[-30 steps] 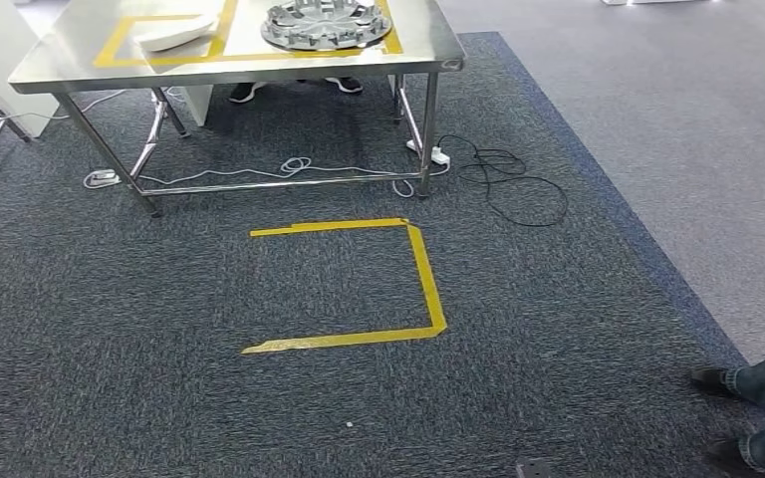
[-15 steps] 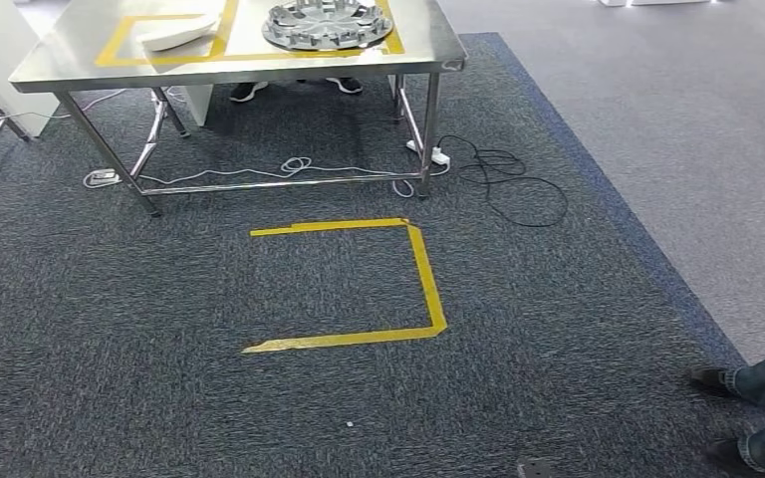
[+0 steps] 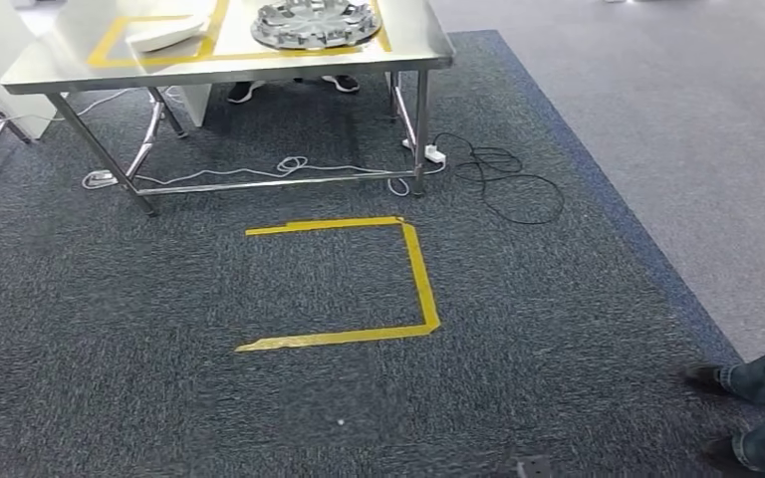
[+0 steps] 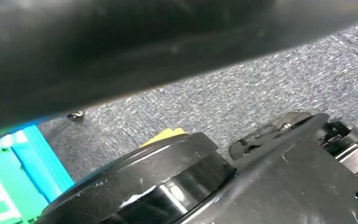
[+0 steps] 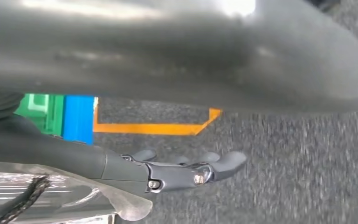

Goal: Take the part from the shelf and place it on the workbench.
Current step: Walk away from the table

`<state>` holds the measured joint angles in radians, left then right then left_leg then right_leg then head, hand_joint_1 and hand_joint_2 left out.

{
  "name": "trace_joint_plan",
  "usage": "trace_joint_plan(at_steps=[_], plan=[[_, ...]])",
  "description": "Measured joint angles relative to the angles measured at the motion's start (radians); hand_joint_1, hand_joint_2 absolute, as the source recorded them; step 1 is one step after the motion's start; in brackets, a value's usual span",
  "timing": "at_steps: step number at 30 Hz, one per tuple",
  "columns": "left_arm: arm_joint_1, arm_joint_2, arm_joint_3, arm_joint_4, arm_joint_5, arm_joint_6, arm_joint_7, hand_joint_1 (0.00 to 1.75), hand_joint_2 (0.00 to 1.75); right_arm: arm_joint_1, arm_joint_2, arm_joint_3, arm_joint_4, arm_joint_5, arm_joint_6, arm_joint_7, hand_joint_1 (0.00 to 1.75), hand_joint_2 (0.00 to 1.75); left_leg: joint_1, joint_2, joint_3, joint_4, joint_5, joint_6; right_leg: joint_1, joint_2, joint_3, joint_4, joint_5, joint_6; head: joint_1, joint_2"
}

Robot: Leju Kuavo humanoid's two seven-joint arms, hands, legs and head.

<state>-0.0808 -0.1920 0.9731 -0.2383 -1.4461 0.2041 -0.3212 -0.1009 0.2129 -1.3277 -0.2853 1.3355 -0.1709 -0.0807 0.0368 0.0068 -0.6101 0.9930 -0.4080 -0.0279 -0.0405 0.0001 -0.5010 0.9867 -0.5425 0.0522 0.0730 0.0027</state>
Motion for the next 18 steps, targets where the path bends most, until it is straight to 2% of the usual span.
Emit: trace_joint_plan(at_steps=[2, 3, 4, 6, 7, 8, 9, 11, 13, 14, 17, 18], plan=[[0.001, 0.0, 0.0, 0.0, -0.002, 0.0, 0.0, 0.0, 0.0, 0.001, -0.001, 0.0, 0.0, -0.001, -0.001, 0.0, 0.0, 0.0, 0.005, 0.0, -0.003, 0.009, -0.008, -0.009, 0.002, -0.001, -0.004, 0.009, 0.002, -0.018, -0.005, 0.0], [0.002, 0.0, 0.0, 0.0, -0.004, 0.0, 0.0, 0.0, 0.0, 0.001, -0.001, 0.0, 0.0, -0.002, -0.001, 0.0, 0.0, 0.0, 0.005, 0.0, -0.013, 0.036, -0.03, -0.011, 0.002, -0.002, -0.003, 0.01, 0.006, -0.025, -0.006, 0.0], [0.002, 0.0, 0.0, 0.0, -0.006, 0.0, 0.001, 0.0, 0.0, 0.001, -0.001, -0.001, 0.0, -0.003, -0.001, 0.001, 0.0, 0.0, 0.005, 0.0, -0.033, 0.085, -0.065, -0.012, 0.004, -0.002, -0.003, 0.01, 0.009, -0.031, -0.007, 0.0], [0.001, 0.0, 0.0, 0.0, -0.008, 0.001, 0.001, 0.0, 0.0, 0.001, -0.001, -0.001, 0.0, -0.005, 0.0, 0.002, 0.0, 0.0, 0.0, -0.001, -0.089, 0.232, -0.147, -0.009, 0.01, -0.003, -0.005, 0.011, 0.013, -0.039, -0.008, 0.0], [0.002, 0.0, 0.0, 0.0, -0.009, 0.001, 0.001, 0.0, 0.0, 0.002, -0.001, -0.001, 0.0, -0.005, 0.0, 0.002, 0.0, 0.0, -0.002, -0.001, -0.11, 0.291, -0.17, -0.006, 0.014, -0.003, -0.007, 0.011, 0.014, -0.041, -0.008, 0.0], [0.002, 0.0, 0.0, 0.0, -0.009, 0.001, 0.001, 0.0, 0.0, 0.003, -0.001, -0.001, 0.0, -0.006, 0.0, 0.003, 0.0, 0.0, -0.005, -0.001, -0.116, 0.317, -0.175, 0.0, 0.018, -0.003, -0.007, 0.012, 0.014, -0.042, -0.008, 0.0], [0.002, 0.0, 0.0, 0.0, -0.009, 0.001, 0.001, 0.0, 0.0, 0.003, -0.001, -0.001, 0.0, -0.006, 0.0, 0.003, 0.0, 0.0, -0.009, -0.001, -0.105, 0.302, -0.16, 0.008, 0.021, -0.002, -0.007, 0.012, 0.014, -0.043, -0.008, 0.0], [0.002, 0.001, 0.0, 0.0, -0.01, 0.001, 0.001, 0.0, 0.0, 0.002, -0.001, -0.001, 0.0, -0.006, 0.0, 0.003, 0.0, 0.0, -0.02, -0.003, -0.042, 0.177, -0.096, 0.03, 0.025, 0.002, -0.004, 0.011, 0.011, -0.043, -0.008, 0.0], [0.0, 0.001, 0.0, -0.001, -0.012, 0.002, 0.001, 0.0, 0.0, 0.0, -0.001, -0.001, 0.001, -0.007, 0.0, 0.003, 0.0, 0.0, -0.03, -0.004, 0.013, 0.061, -0.059, 0.048, 0.029, 0.004, -0.005, 0.013, 0.008, -0.039, -0.008, 0.0], [-0.001, 0.0, 0.0, -0.001, -0.013, 0.002, 0.001, 0.0, 0.0, 0.0, -0.001, -0.001, 0.001, -0.007, 0.0, 0.003, 0.0, 0.0, -0.033, -0.005, 0.025, 0.033, -0.055, 0.049, 0.03, 0.004, -0.007, 0.015, 0.005, -0.037, -0.007, 0.0], [0.001, -0.003, 0.0, -0.002, -0.017, 0.002, 0.002, 0.0, 0.0, 0.0, -0.001, -0.001, 0.001, -0.009, 0.0, 0.003, 0.0, 0.0, -0.035, -0.008, 0.026, 0.022, -0.056, 0.033, 0.029, 0.003, -0.012, 0.015, 0.002, -0.038, -0.006, 0.0], [0.0, -0.003, 0.001, -0.002, -0.017, 0.002, 0.003, 0.0, 0.0, 0.0, -0.002, -0.001, 0.001, -0.009, 0.0, 0.003, 0.0, 0.0, -0.036, -0.008, 0.026, 0.022, -0.058, 0.033, 0.028, 0.003, -0.013, 0.012, 0.003, -0.038, -0.006, 0.0]])
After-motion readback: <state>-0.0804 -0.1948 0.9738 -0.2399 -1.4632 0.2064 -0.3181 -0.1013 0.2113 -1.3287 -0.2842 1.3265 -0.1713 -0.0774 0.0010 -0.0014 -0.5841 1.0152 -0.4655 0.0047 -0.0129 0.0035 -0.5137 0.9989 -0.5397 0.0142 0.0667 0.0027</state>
